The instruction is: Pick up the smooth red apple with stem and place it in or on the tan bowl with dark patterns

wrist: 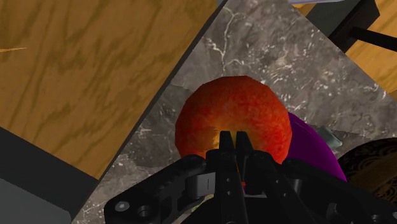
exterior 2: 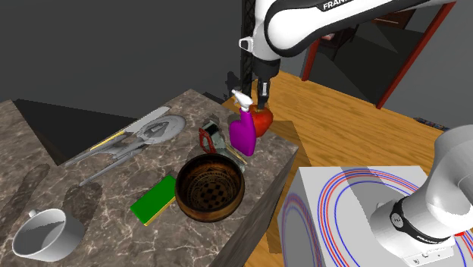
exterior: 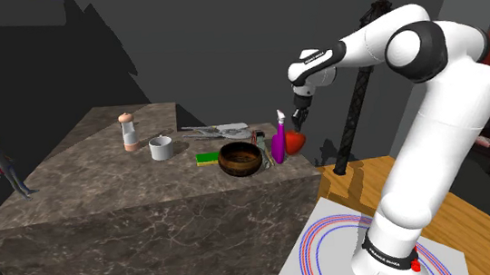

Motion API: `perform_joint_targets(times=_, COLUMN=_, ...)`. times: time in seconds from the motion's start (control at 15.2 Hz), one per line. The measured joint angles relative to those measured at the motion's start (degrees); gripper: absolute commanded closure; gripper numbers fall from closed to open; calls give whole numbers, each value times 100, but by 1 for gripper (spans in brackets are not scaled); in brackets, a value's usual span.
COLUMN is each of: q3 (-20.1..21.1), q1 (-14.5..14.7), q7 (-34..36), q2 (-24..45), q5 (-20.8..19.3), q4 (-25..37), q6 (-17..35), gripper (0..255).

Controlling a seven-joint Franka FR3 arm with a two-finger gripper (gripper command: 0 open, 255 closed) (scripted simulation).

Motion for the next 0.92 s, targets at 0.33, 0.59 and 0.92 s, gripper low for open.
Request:
perform_joint_targets(times=0.33, q3=22, q1=8, q7=79, q2=-143, q5=-82, q4=239, q6=-362, gripper=255)
perform_joint_targets(times=0.59, q3=36, q1=9, q7=119, q2=-240, q5=-133, q4=469, q6=-675, gripper=255)
perform_joint_targets(times=0.92, q3=48, q1=15, q7=145, q2=-278, q5=-153, q4=815, q6=-1055, gripper=255)
